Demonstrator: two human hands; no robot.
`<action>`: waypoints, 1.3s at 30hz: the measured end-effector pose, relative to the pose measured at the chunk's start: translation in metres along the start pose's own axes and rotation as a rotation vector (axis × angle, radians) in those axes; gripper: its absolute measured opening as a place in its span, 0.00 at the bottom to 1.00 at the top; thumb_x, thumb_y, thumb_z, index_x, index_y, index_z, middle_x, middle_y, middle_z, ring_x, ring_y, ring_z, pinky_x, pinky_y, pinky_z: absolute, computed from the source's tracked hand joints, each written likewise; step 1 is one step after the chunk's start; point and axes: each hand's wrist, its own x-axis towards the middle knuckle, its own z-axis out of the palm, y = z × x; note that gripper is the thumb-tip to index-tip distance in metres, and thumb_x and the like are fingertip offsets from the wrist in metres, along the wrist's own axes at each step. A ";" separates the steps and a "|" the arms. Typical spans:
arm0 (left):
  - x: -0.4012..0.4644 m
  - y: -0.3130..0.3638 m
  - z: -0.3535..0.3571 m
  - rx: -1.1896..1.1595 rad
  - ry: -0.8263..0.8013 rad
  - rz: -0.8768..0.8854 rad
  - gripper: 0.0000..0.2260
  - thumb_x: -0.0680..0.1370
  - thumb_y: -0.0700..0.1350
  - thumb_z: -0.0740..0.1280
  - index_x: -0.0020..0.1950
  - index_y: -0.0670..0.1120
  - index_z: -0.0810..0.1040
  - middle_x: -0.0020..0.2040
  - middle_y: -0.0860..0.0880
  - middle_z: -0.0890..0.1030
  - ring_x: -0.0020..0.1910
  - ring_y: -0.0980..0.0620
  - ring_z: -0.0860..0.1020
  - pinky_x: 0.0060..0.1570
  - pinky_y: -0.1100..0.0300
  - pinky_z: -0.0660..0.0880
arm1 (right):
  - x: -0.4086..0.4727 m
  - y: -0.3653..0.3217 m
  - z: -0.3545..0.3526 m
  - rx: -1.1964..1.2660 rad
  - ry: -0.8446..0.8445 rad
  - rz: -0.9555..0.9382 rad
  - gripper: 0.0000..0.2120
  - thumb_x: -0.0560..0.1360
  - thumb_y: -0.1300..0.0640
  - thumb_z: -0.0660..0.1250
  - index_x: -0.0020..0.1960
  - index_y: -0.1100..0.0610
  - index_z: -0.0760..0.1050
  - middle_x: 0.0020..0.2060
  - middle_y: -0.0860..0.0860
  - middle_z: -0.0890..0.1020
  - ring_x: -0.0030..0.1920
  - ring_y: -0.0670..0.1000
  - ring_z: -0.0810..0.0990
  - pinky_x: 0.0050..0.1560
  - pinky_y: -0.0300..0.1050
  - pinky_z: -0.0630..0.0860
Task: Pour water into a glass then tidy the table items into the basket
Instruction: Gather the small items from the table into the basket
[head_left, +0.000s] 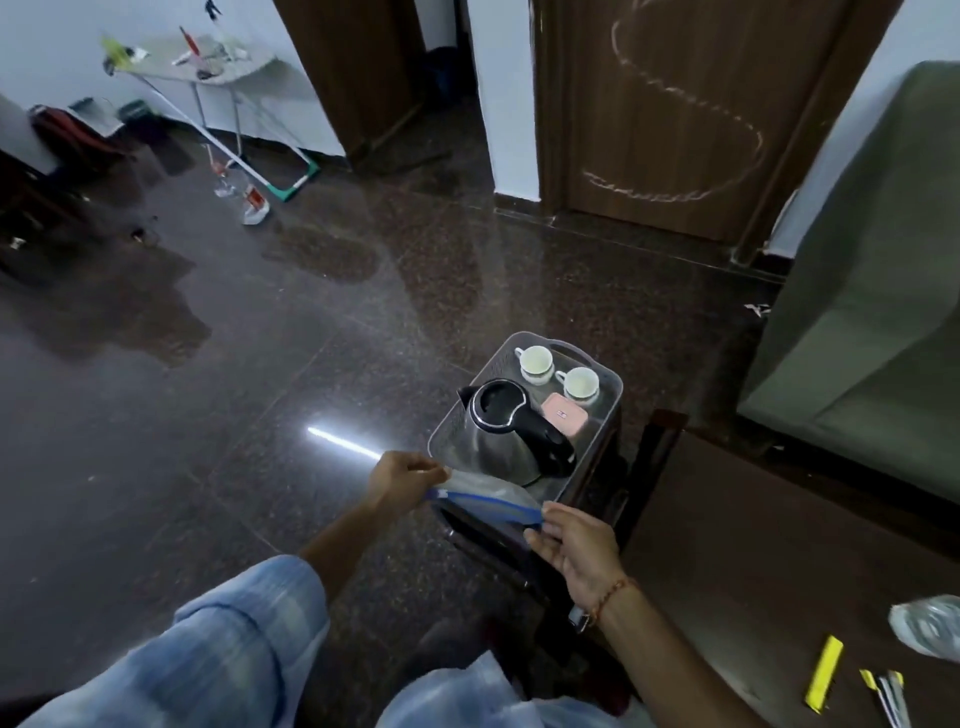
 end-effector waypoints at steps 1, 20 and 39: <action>0.010 0.000 0.000 0.030 -0.022 0.012 0.03 0.72 0.44 0.76 0.38 0.48 0.86 0.33 0.44 0.82 0.33 0.49 0.78 0.40 0.53 0.77 | 0.007 -0.001 0.004 0.011 0.013 0.004 0.04 0.77 0.68 0.65 0.50 0.66 0.77 0.43 0.61 0.79 0.36 0.57 0.81 0.34 0.42 0.82; 0.143 0.002 -0.016 0.052 -0.520 -0.006 0.07 0.68 0.45 0.79 0.33 0.45 0.86 0.29 0.50 0.82 0.28 0.59 0.77 0.28 0.66 0.73 | 0.085 0.060 0.080 -1.392 0.159 -0.498 0.32 0.71 0.50 0.70 0.73 0.53 0.67 0.69 0.52 0.70 0.66 0.53 0.71 0.66 0.49 0.71; 0.182 -0.014 -0.001 0.865 -0.733 0.349 0.15 0.77 0.38 0.61 0.61 0.43 0.80 0.60 0.43 0.81 0.59 0.44 0.80 0.60 0.53 0.76 | 0.118 0.062 0.091 -1.608 0.307 -0.472 0.16 0.77 0.53 0.64 0.64 0.54 0.75 0.57 0.53 0.82 0.60 0.56 0.77 0.63 0.49 0.72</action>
